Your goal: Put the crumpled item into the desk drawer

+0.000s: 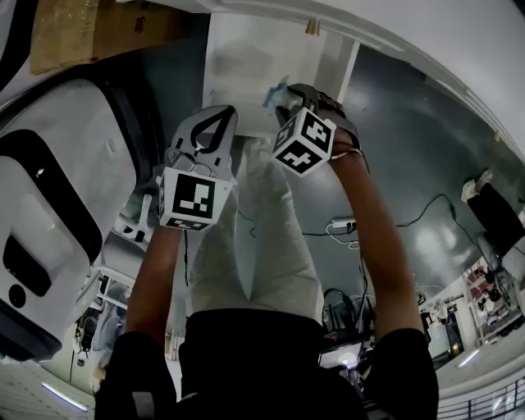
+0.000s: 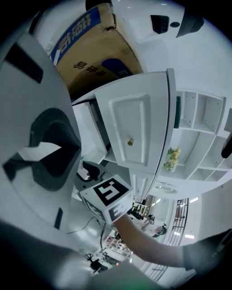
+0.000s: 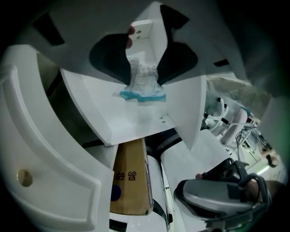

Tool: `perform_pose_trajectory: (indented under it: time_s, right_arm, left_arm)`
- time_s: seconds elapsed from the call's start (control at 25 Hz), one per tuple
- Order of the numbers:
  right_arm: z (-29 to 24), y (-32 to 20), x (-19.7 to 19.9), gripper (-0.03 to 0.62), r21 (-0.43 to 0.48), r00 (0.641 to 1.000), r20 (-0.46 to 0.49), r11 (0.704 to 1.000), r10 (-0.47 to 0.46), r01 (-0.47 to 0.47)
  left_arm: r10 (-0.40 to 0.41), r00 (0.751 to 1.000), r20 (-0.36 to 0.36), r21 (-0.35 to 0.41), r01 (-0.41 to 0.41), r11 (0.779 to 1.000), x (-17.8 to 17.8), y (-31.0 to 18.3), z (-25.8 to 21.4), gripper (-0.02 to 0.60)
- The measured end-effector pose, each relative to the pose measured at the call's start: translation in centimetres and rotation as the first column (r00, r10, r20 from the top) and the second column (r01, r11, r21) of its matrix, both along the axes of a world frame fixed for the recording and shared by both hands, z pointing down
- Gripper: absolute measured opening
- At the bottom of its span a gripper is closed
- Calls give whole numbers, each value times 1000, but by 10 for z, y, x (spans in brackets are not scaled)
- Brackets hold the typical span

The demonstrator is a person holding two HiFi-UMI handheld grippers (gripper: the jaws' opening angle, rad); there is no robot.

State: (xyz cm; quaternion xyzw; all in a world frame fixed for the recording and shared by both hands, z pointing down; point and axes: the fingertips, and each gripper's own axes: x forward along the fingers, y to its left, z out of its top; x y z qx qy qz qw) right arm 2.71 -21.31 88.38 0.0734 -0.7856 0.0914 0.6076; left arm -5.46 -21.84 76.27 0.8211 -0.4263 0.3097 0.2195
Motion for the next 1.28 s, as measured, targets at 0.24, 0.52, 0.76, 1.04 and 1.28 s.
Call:
perform_pose_trajectory:
  time_s: [0.24,0.52,0.76,1.04,1.28]
  right_arm:
    - [23,-1,0,181,-10,999,-33,1000,-14,13]
    - [47,-8,1,183,-23,998,-53,1000,-20,19]
    - [65,-19,4,183,-7,996,-82,999,-41,40]
    - [88,-17,3,183,-13,989,-114,995,-97,96]
    - [103,-14,6,189,-12,982,-143,992,-124,123]
  left_arm:
    - [5,1000,3,-17,-4,1000,-5,0,10,6]
    - [68,997,31,-25,-68,997,-1,3,17,6]
    - [70,997,15,-37,-70,997,2,6,24,6]
    - [73,997,12,-51,-73,996,3,10,33,6]
    - [67,998,12,-52,-66,996,0,12,36,6]
